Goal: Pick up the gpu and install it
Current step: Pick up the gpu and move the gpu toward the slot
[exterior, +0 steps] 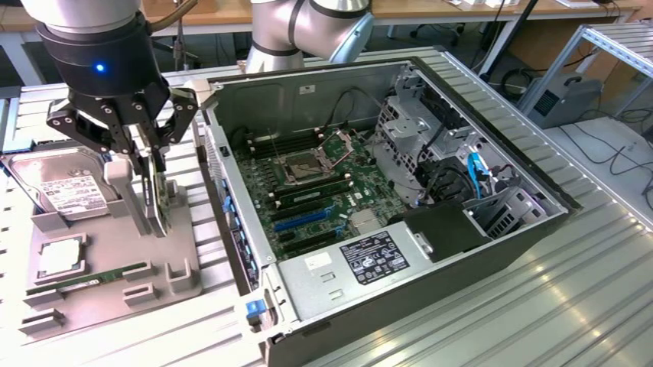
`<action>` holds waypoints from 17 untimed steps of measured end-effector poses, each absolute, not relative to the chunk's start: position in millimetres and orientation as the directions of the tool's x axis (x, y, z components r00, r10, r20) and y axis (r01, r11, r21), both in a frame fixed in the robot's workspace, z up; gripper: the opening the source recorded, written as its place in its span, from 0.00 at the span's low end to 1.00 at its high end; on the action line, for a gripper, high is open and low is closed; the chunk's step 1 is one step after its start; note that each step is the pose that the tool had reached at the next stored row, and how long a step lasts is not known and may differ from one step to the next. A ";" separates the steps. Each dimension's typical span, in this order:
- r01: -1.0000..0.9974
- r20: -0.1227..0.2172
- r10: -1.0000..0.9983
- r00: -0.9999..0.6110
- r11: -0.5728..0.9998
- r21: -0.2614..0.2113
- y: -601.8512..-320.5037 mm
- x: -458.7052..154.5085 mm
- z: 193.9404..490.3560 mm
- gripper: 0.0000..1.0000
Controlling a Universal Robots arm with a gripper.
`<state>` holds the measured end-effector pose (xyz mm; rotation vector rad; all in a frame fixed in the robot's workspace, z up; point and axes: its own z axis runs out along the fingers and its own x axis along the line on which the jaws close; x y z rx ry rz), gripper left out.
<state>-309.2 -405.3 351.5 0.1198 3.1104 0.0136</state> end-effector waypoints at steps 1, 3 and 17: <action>0.077 -0.028 0.077 -0.997 0.997 0.010 -405.3 -309.2 351.7 0.27; 0.077 -0.028 0.077 -0.997 0.997 0.010 -405.3 -309.2 353.1 0.27; 0.077 -0.028 0.077 -0.997 0.997 0.010 -405.3 -309.1 357.1 0.27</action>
